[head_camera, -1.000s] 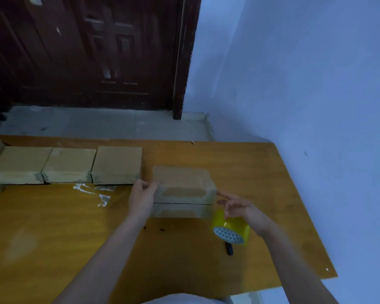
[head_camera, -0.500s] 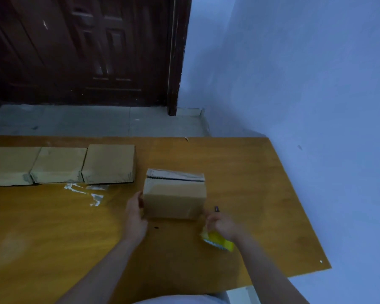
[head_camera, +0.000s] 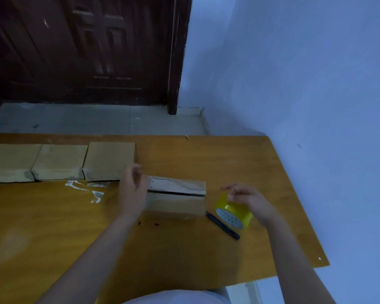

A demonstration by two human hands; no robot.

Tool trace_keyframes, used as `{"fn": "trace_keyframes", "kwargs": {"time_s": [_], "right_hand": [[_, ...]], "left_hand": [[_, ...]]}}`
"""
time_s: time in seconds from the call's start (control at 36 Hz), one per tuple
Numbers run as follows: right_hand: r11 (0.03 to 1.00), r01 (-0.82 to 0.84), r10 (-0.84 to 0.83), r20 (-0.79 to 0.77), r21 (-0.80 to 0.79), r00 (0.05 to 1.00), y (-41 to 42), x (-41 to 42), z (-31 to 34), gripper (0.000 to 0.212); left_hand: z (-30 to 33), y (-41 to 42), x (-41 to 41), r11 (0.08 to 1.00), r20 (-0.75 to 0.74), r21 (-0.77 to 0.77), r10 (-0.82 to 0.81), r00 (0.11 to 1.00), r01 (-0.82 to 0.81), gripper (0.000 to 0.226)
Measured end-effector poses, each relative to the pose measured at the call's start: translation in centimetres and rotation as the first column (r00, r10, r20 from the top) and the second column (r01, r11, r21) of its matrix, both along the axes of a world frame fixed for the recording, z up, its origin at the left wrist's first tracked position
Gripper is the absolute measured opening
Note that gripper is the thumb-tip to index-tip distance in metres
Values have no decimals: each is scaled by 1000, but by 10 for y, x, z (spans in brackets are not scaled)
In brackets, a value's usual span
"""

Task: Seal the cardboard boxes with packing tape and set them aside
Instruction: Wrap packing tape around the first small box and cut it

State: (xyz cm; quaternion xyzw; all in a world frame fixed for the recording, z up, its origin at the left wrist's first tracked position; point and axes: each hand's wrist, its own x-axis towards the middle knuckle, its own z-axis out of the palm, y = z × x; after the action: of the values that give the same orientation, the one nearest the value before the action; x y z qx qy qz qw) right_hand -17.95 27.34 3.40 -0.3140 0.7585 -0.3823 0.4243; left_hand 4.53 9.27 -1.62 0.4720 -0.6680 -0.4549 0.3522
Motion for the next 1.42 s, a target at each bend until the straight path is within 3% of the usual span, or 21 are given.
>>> {"fn": "trace_keyframes", "kwargs": {"time_s": [0.06, 0.11, 0.17, 0.22, 0.33, 0.5, 0.58, 0.64, 0.69, 0.75, 0.83, 0.89, 0.94, 1.0, 1.06, 1.14, 1.19, 1.22, 1.28, 1.42], "right_hand": [[998, -64, 62, -67, -28, 996, -12, 2, 18, 21], [991, -118, 108, -137, -62, 985, -26, 7, 35, 20], [981, -177, 155, -221, -80, 963, -41, 14, 48, 21], [973, -211, 178, -284, -91, 942, -54, 20, 58, 22], [967, -240, 186, -406, -85, 895, -71, 24, 70, 12], [952, -303, 232, -524, -52, 819, -89, 35, 84, 14], [946, -324, 251, -579, -25, 776, -93, 41, 87, 21], [954, -297, 225, -599, -23, 769, -95, 42, 86, 36], [973, -216, 137, -546, -83, 827, -94, 42, 89, 44], [966, -201, 117, -419, -163, 900, -89, 36, 91, 39], [936, -177, 147, -122, -305, 982, -78, 30, 89, 44], [907, -146, 188, 71, -395, 980, -76, 25, 80, 45], [884, -162, 247, 143, -439, 958, -77, 27, 77, 29], [881, -174, 258, 138, -440, 956, -79, 32, 76, 13], [881, -167, 266, 171, -442, 949, -78, 31, 73, 16], [914, -223, 282, 133, -340, 950, -74, 21, 72, 21], [936, -342, 330, -129, -85, 935, -71, 11, 71, 17], [929, -356, 370, -293, 102, 882, -71, 5, 67, 24], [887, -246, 432, -510, 391, 744, -69, -4, 55, 43], [874, -131, 428, -612, 468, 665, -65, -8, 38, 57]], "left_hand": [[27, 4, -16, 981, -7, -58, -187, 982, 186, 11], [49, 10, -32, 906, 23, -42, -422, 907, 422, 11], [66, 16, -45, 795, 39, 53, -607, 794, 605, 33], [76, 20, -55, 735, 58, 87, -677, 734, 672, 40], [88, 14, -61, 785, 91, 45, -619, 780, 618, 18], [105, 3, -51, 821, 206, -35, -552, 808, 570, 26], [105, -5, -49, 849, 75, 47, -529, 845, 527, 25], [105, -9, -47, 872, -25, 128, -473, 881, 472, 22], [101, -13, -45, 894, -89, 218, -382, 920, 392, 24], [99, -15, -40, 875, -169, 355, -287, 943, 330, 25], [96, -18, -31, 738, -333, 575, -183, 925, 353, 17], [93, -19, -27, 631, -399, 665, -150, 904, 398, 20], [91, -19, -24, 584, -417, 696, -144, 897, 418, 23], [91, -19, -22, 617, -391, 677, -162, 906, 402, 20], [90, -18, -21, 705, -317, 617, -184, 930, 350, 15], [86, -20, -18, 804, -220, 531, -172, 960, 266, 20], [79, -25, -11, 820, -223, 535, -92, 970, 201, 19], [76, -27, -8, 826, -219, 536, -67, 973, 177, 17], [70, -25, -3, 839, -187, 517, -85, 979, 172, 17], [51, -8, -6, 855, -159, 505, -46, 986, 121, 24]]}}
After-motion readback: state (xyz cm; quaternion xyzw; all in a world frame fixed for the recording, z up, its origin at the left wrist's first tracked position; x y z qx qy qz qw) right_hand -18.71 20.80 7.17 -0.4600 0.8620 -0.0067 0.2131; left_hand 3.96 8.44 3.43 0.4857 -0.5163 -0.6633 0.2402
